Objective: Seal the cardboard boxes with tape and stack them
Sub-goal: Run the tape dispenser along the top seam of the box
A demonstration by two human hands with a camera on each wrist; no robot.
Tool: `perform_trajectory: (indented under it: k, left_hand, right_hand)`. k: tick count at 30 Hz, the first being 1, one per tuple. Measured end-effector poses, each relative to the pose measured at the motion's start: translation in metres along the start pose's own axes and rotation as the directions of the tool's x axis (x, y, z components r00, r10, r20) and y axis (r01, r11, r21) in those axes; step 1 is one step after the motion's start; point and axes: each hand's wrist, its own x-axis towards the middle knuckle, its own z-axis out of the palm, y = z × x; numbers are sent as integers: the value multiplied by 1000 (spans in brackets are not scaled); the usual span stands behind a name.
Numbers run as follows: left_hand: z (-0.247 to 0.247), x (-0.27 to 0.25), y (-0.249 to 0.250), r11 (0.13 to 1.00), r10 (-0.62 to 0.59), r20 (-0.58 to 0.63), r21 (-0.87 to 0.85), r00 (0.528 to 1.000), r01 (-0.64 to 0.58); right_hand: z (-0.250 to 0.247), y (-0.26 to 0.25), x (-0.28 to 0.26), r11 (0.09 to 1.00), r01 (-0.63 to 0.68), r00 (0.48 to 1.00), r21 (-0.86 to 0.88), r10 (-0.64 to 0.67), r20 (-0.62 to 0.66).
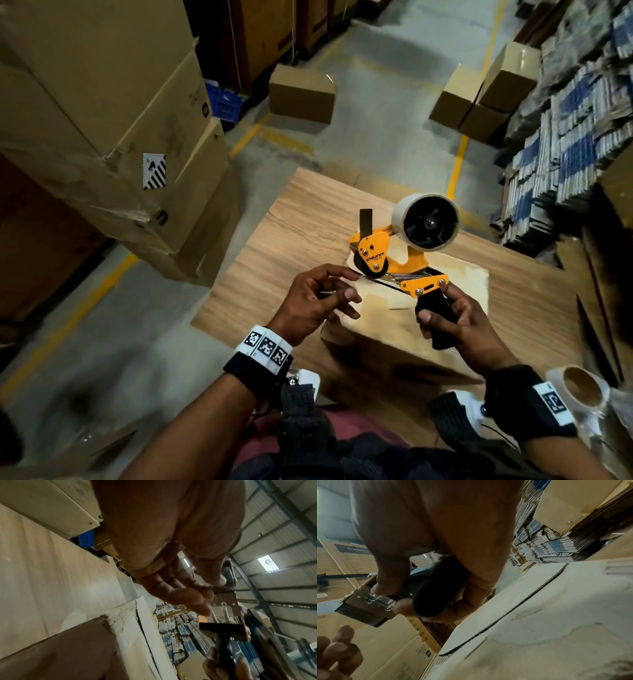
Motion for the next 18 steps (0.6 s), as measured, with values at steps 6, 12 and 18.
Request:
perform_trajectory:
  k: [6, 12, 18]
  left_hand:
    - [-4, 9, 13, 956, -217, 111, -177, 970, 234]
    - [0, 31, 16, 937, -338, -182, -155, 923, 312]
    - [-29, 78, 41, 861, -411, -201, 236, 889, 451]
  right_hand:
    - [-3, -1, 7, 1000, 8, 1000, -10, -8, -2]
    - [-13, 0, 14, 995, 41, 998, -91, -45, -42]
    - [-30, 16, 26, 979, 103, 989, -178, -120, -88]
